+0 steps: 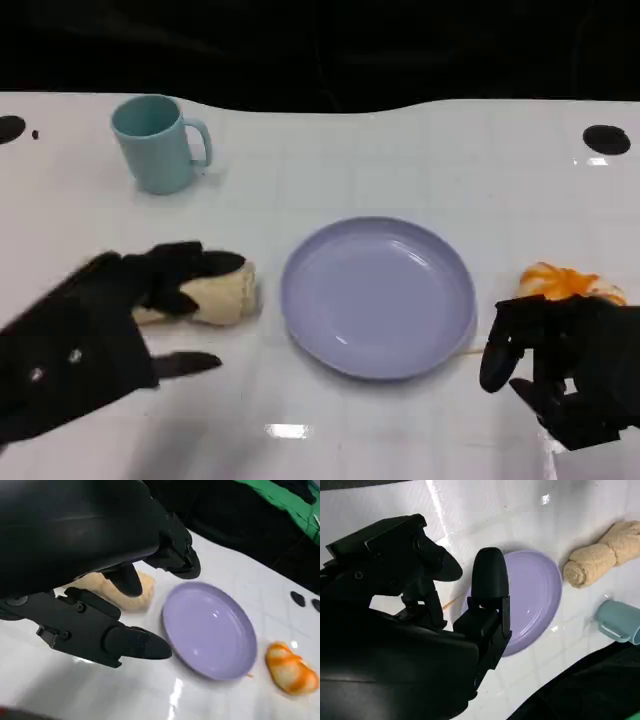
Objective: Grasp the towel on the left side of the plate with the left hand and place it into the plate.
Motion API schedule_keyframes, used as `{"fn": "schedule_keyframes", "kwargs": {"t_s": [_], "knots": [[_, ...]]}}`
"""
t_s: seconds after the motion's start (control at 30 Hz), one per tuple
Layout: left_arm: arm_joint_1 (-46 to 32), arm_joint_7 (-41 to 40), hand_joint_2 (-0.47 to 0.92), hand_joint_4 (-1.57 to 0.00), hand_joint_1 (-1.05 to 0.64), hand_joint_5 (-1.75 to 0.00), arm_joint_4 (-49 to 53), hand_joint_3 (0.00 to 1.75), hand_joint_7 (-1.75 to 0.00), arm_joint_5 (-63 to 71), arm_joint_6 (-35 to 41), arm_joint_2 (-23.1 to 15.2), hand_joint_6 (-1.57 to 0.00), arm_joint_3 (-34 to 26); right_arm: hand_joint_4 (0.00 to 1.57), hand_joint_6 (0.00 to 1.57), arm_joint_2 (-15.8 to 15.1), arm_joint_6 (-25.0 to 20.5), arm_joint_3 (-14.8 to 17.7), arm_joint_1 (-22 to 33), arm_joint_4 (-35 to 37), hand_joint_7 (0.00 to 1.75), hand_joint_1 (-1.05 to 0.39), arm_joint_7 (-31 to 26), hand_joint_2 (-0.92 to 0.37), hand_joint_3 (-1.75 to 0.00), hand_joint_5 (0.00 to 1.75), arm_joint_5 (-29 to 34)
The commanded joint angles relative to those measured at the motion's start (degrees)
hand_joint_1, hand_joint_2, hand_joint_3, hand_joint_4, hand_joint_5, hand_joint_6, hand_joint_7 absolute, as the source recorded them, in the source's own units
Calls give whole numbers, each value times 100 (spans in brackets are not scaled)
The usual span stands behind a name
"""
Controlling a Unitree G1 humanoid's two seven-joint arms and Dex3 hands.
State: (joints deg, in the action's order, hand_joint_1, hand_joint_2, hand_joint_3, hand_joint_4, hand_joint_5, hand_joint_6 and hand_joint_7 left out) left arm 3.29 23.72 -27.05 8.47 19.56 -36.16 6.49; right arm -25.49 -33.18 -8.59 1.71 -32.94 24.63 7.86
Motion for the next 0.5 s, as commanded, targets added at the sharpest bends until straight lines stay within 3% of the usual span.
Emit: {"fn": "schedule_keyframes", "kwargs": {"t_s": [0.03,0.5], "knots": [[438,33,92,-18,-53,-45,405,6,-2,1054,-274,-344,-28,437,69,68,-14,45,36,0,-23,143,2,-27,-61,-102,171,-23],[1953,-384,89,-28,-55,-32,3145,0,-1,3262,-1330,130,-34,1629,71,69,18,-155,-86,17,-228,143,1,-79,-61,-102,171,54]]}}
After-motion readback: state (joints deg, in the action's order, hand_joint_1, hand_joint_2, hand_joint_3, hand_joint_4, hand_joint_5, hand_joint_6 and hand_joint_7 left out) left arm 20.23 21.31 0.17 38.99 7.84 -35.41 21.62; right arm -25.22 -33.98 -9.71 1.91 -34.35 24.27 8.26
